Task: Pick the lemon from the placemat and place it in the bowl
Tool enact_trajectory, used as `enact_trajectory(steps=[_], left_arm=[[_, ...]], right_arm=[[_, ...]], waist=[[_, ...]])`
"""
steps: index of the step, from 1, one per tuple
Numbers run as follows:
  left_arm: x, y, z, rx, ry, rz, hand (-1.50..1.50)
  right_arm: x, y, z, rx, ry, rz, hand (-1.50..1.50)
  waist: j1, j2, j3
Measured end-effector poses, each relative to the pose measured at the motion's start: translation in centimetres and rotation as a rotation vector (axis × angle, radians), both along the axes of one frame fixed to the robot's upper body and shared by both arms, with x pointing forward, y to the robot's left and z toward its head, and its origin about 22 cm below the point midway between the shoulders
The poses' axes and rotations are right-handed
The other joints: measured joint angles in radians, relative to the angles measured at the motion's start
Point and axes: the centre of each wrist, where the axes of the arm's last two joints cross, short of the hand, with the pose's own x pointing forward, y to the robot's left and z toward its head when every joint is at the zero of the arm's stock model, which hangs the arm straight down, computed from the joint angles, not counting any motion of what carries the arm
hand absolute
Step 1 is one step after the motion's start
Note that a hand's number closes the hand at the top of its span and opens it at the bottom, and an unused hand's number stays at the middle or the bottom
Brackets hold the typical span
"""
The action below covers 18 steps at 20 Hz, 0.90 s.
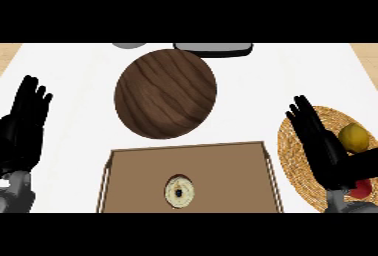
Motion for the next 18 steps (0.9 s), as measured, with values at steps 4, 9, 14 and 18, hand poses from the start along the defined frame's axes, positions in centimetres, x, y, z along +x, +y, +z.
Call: enact_trajectory(steps=[4, 9, 14, 18], left_arm=[[0.3, -2.1, -1.1, 0.026, 0.005, -0.083, 0.00], [0.3, -4.3, -1.9, 0.049, 0.002, -0.193, 0.00], [-0.1, -6.0, -3.2, 0.034, 0.028, -0.252, 0.00], [-0.1, -7.3, -4.5, 0.035, 0.032, -0.287, 0.00]], right_arm=[[1.0, -2.5, -0.7, -0.097, 0.060, -0.113, 1.50], [1.0, -8.8, -1.2, -0.435, 0.100, -0.426, -1.50], [1.0, -7.7, -2.2, -0.410, -0.120, -0.774, -1.50], [0.4, -6.9, -1.9, -0.459, -0.251, -0.897, -1.50]], waist=[[0.000, -0.011, -0.003], [-0.029, -0.007, -0.013], [-0.031, -0.017, -0.007], [-0.018, -0.019, -0.006]])
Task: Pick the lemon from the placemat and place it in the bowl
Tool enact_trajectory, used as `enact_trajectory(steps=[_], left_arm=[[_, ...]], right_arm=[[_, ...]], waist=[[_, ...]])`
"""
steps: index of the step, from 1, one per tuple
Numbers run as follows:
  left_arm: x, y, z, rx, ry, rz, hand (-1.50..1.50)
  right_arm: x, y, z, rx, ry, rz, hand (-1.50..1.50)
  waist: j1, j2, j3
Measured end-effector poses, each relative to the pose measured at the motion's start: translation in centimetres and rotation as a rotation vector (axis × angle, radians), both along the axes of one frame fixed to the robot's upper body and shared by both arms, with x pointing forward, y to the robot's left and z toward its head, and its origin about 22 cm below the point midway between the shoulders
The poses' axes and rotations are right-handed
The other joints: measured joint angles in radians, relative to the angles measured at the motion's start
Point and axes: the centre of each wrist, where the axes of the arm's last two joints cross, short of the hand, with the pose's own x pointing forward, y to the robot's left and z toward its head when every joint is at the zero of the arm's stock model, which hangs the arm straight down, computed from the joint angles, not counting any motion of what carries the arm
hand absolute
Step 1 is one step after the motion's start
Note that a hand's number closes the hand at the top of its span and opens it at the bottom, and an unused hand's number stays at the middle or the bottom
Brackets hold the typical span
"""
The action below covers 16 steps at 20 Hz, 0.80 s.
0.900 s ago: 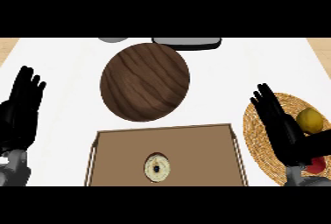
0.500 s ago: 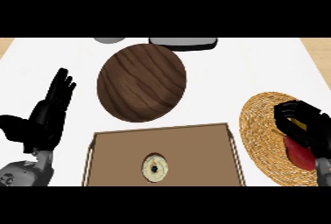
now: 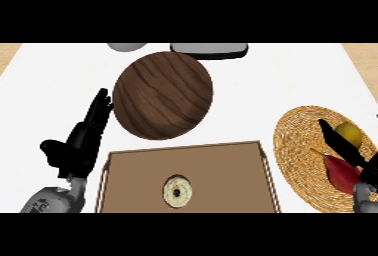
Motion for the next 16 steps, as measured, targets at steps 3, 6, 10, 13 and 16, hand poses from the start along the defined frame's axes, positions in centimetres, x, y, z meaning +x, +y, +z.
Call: enact_trajectory(steps=[3, 6, 10, 13, 16], left_arm=[[0.1, -0.5, -0.4, 0.000, 0.003, -0.012, 0.00], [0.6, -0.6, -0.5, 0.000, 0.000, -0.015, 0.00], [0.8, -0.8, 0.2, 0.001, -0.003, -0.027, 0.00], [0.6, -1.2, -0.2, -0.001, -0.005, -0.031, 0.00], [0.8, -1.0, -0.3, -0.004, -0.003, -0.031, 0.00]], right_arm=[[-0.6, -0.2, 1.3, -0.059, -0.003, -0.063, -1.50], [-1.2, -1.1, 3.0, -0.086, 0.060, -0.119, -1.50], [-1.0, -2.1, 6.0, -0.068, 0.162, -0.158, -1.50], [-1.1, -2.4, 8.2, -0.023, 0.251, -0.153, -1.50], [-0.8, -2.5, 9.7, 0.025, 0.358, -0.150, -1.50]], waist=[[0.007, -0.001, -0.001], [0.007, -0.002, -0.003], [0.013, -0.003, -0.002], [0.015, -0.003, -0.002], [0.016, -0.002, -0.001]])
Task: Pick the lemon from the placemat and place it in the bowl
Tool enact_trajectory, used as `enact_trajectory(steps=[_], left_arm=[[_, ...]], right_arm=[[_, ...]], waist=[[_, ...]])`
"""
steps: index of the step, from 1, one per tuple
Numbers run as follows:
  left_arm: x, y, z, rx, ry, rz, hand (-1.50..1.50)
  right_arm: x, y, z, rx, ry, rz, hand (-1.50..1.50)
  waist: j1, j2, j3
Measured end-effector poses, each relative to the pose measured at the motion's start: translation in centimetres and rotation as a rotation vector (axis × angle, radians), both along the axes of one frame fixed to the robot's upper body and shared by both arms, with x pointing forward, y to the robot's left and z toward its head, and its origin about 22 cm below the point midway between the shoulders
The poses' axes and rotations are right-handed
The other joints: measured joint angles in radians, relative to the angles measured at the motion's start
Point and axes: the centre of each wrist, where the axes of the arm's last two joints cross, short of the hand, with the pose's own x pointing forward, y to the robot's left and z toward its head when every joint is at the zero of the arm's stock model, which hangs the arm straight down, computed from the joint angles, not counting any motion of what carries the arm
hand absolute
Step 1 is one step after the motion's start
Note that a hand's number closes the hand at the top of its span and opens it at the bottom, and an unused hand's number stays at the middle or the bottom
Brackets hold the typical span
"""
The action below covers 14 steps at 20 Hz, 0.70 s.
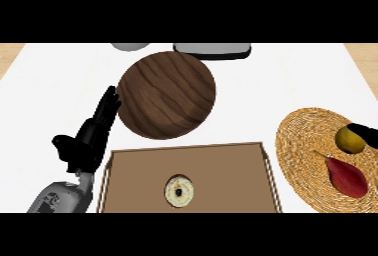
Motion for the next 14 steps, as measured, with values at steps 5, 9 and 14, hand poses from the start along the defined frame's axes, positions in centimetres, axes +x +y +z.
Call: enact_trajectory(steps=[5, 9, 14], left_arm=[[0.4, -0.3, -0.5, 0.004, 0.000, 0.001, 0.00], [0.1, -0.3, -0.5, 0.005, 0.003, 0.000, 0.00], [0.2, 0.4, -0.5, 0.004, 0.000, 0.001, 0.00]], right_arm=[[1.1, -0.4, 0.9, 0.086, 0.146, -0.002, -1.50], [1.5, -0.5, -0.5, 0.135, 0.231, 0.004, -1.50], [1.3, -1.1, -2.3, 0.174, 0.257, 0.028, -1.50]], waist=[[0.004, 0.002, 0.001], [0.006, 0.001, 0.002], [0.004, 0.001, 0.003]])
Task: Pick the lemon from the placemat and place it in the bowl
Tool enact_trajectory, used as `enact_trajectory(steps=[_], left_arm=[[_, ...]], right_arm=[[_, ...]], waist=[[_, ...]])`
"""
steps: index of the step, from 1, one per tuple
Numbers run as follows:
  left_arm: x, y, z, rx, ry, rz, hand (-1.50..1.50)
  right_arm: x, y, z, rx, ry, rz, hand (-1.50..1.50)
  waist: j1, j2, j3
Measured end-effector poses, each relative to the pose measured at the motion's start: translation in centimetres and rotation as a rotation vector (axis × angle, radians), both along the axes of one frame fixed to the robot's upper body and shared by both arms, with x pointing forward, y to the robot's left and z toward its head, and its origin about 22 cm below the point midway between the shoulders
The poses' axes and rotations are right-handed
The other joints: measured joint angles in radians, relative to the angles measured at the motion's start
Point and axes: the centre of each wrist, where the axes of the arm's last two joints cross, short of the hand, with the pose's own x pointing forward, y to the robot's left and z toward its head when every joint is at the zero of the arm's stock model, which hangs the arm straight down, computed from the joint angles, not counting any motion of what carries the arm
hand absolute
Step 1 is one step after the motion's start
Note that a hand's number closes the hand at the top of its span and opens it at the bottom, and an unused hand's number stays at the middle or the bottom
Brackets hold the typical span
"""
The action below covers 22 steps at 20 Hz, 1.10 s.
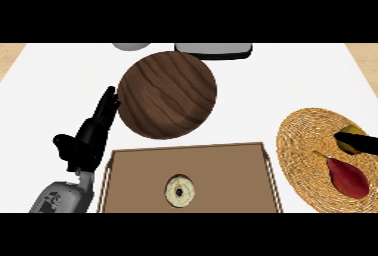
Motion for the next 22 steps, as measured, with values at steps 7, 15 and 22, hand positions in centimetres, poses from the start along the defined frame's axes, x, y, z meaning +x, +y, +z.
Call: enact_trajectory(steps=[7, 15, 22], left_arm=[[-0.6, 0.2, -0.8, 0.003, 0.006, 0.005, 0.00], [0.0, -0.2, -0.1, 0.002, 0.007, 0.003, 0.00], [-0.3, -0.1, 0.1, 0.003, 0.006, 0.008, 0.00]], right_arm=[[-2.0, -0.1, -0.8, 0.031, -0.064, 0.026, -1.50], [-2.3, 0.4, -1.5, 0.081, -0.150, 0.032, -1.50], [-2.1, 0.0, -3.9, 0.139, -0.174, 0.023, -1.50]], waist=[[-0.003, -0.001, 0.000], [-0.002, -0.001, 0.000], [-0.001, 0.000, 0.000]])
